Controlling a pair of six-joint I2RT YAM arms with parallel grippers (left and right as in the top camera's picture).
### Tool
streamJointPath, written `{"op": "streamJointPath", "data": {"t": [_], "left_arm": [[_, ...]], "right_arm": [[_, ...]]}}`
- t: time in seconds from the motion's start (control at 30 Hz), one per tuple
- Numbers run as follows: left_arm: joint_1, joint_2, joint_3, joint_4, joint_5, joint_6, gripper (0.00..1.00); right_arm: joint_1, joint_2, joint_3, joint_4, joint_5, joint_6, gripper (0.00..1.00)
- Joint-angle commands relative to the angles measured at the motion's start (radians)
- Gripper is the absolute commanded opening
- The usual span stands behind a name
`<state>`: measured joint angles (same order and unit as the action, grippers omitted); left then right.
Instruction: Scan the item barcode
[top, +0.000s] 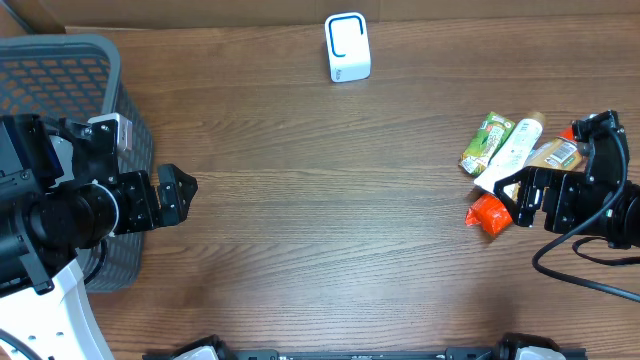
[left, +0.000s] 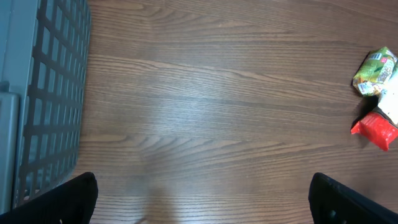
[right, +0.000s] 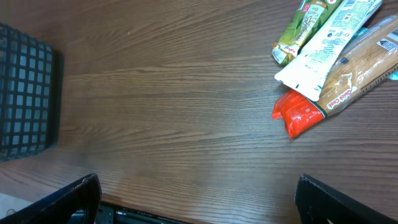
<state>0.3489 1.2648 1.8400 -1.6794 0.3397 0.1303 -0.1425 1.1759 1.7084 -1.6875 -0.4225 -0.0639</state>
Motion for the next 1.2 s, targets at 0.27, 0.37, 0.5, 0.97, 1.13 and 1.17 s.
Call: {"op": "streamJointPath", "data": {"t": [0.27, 0.37, 0.5, 0.97, 1.13, 1.17], "left_arm": [[0.004, 0.004, 0.0, 0.001, 0.0, 0.008, 1.0], [0.004, 0.004, 0.0, 0.001, 0.0, 0.008, 1.0], [0.004, 0.004, 0.0, 0.001, 0.0, 0.008, 1.0], [0.004, 0.004, 0.0, 0.001, 0.0, 0.008, 1.0], [0.004, 0.004, 0.0, 0.001, 0.0, 0.008, 1.0], [0.004, 0.004, 0.0, 0.001, 0.0, 0.008, 1.0]], "right_arm": [[0.004, -0.023, 0.011, 0.031, 0.04, -0.023, 1.0], [0.026, -0.087, -0.012, 0.13, 0.114, -0.023, 1.0], [0.063, -0.209, -0.103, 0.36, 0.116, -0.023, 1.0], [0.18, -0.739, -0.868, 1.295, 0.116, -0.023, 1.0], [0.217, -0.896, -1.122, 1.529, 0.116, -0.023, 1.0], [0.222, -0.917, -1.165, 1.569, 0.116, -0.023, 1.0]]}}
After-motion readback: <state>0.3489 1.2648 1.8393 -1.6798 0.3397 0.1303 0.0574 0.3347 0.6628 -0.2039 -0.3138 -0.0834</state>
